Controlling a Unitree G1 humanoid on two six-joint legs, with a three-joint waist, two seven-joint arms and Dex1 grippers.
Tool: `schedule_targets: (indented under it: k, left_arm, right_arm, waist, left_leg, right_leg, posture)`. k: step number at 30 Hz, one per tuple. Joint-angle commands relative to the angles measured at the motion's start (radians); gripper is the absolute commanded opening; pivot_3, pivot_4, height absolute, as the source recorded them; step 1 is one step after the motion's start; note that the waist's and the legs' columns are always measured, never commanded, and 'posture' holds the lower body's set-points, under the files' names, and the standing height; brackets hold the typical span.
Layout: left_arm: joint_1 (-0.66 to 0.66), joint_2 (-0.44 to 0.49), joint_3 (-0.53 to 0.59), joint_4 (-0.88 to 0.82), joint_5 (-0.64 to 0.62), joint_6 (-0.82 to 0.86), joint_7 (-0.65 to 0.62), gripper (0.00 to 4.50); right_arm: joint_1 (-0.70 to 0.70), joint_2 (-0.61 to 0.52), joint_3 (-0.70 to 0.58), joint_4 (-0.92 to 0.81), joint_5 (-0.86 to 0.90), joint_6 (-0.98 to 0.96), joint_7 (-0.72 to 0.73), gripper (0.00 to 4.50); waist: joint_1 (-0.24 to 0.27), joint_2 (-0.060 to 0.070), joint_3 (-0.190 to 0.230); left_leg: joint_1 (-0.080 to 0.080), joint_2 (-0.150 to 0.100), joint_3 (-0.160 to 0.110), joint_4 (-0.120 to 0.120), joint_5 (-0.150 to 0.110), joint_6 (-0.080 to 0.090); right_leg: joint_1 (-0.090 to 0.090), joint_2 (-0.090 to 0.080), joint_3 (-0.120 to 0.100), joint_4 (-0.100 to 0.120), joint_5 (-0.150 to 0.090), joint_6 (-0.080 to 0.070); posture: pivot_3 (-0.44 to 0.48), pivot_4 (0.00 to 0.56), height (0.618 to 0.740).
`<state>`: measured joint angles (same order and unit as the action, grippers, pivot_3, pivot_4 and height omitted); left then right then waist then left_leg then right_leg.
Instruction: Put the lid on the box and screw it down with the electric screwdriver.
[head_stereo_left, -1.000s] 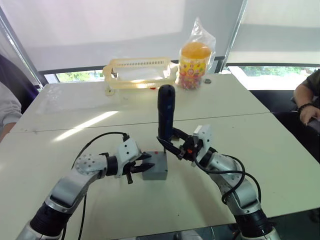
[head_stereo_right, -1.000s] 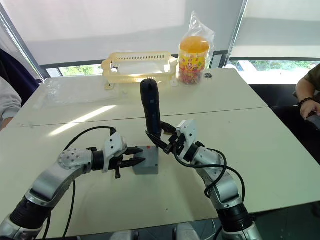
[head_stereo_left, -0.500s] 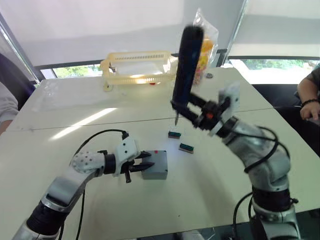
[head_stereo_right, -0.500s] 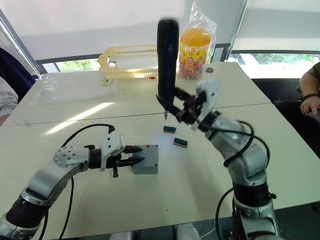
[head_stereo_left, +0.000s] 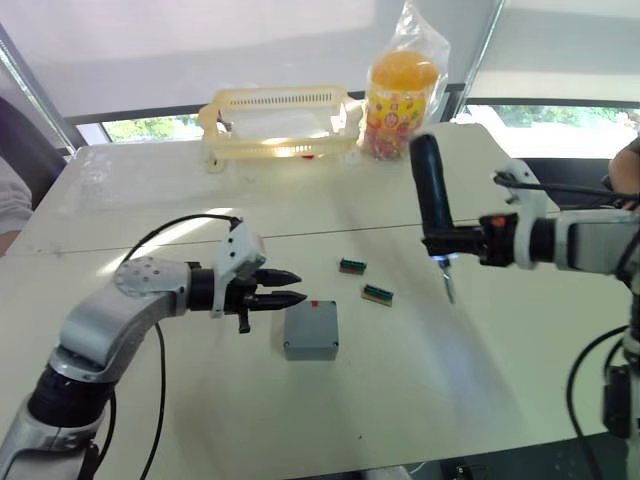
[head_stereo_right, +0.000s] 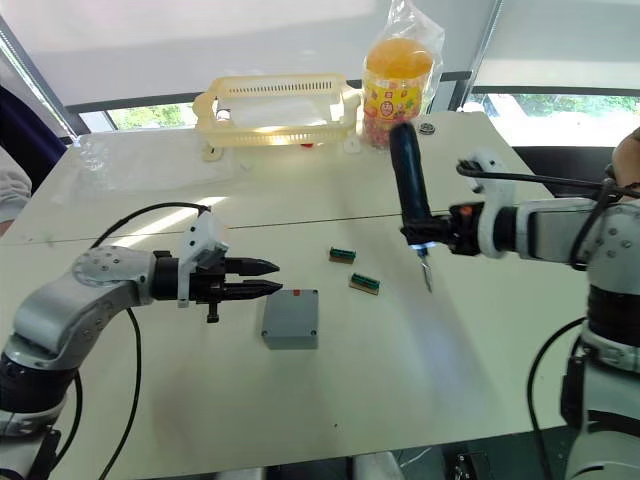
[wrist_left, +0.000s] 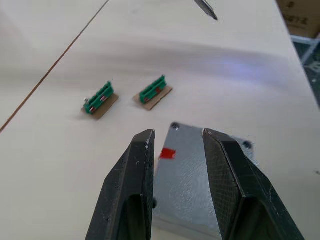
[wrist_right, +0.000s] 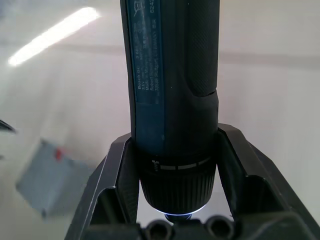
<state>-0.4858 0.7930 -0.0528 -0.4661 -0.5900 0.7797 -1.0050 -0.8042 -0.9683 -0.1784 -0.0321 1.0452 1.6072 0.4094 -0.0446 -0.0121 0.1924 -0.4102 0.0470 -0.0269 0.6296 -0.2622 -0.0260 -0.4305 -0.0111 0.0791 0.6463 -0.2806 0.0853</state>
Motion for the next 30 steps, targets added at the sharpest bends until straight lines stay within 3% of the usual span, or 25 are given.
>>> schedule_targets:
  k: [1,7,14,20,21,26,30]
  left_arm:
    - [0.008,0.040,0.028,-0.081,-0.034,0.026,-0.003,1.52]
    - [0.087,0.081,0.046,-0.149,-0.055,0.066,0.043,1.52]
    - [0.182,0.095,0.074,-0.155,-0.045,0.064,0.081,1.52]
    - [0.219,0.090,0.107,-0.132,-0.052,0.054,0.112,1.52]
    - [0.221,0.085,0.118,-0.123,-0.055,0.056,0.121,1.52]
    - [0.252,0.055,0.185,-0.062,-0.053,0.054,0.180,1.52]
    - [0.311,0.036,0.181,-0.035,-0.029,0.039,0.213,1.52]
  right_arm:
    - [-0.002,-0.061,0.061,0.078,0.033,0.007,0.032,1.75]
    - [-0.058,0.003,0.209,0.277,-0.118,0.003,0.058,1.75]
    - [-0.121,0.041,0.374,0.401,-0.290,-0.079,0.188,1.75]
    - [-0.147,0.036,0.433,0.426,-0.391,-0.144,0.289,4.44]
    - [-0.147,0.034,0.431,0.424,-0.405,-0.157,0.295,4.44]
    - [-0.127,0.020,0.329,0.282,-0.460,-0.392,0.350,4.44]
    - [0.068,0.002,0.212,-0.129,-0.360,-0.515,0.468,4.44]
  waist:
    - [-0.004,0.000,0.001]
    - [-0.004,0.001,0.001]
    - [0.000,0.000,0.002]
    - [0.000,0.000,0.002]
    - [0.001,0.000,0.002]
    - [0.000,0.001,0.002]
    - [0.002,0.000,0.001]
  left_leg:
    - [0.000,0.001,0.000,0.000,-0.001,0.001]
    - [0.001,0.001,0.002,0.003,-0.001,0.001]
    - [0.001,0.000,0.002,0.004,0.001,-0.001]
    - [0.001,0.000,0.002,0.006,0.001,-0.002]
    - [0.001,0.000,0.002,0.007,0.001,-0.001]
    - [0.000,0.000,0.002,0.012,0.001,-0.001]
    - [0.001,0.001,0.002,0.014,0.001,-0.001]
  right_leg:
    - [0.000,0.001,0.000,0.000,0.000,0.000]
    - [-0.001,0.001,0.002,0.003,0.000,-0.001]
    - [-0.001,0.001,0.002,0.003,0.000,0.000]
    - [0.000,0.001,0.002,0.004,0.001,0.000]
    - [0.001,0.001,0.002,0.004,0.001,0.000]
    - [0.002,0.000,0.002,0.006,0.001,0.001]
    - [0.002,0.001,0.001,0.009,0.002,0.002]
  posture:
    - [0.000,0.150,0.740]
    - [0.000,0.150,0.740]
    - [0.000,0.150,0.740]
    - [0.000,0.150,0.740]
    - [0.000,0.150,0.740]
    - [0.000,0.150,0.740]
    - [0.000,0.150,0.740]
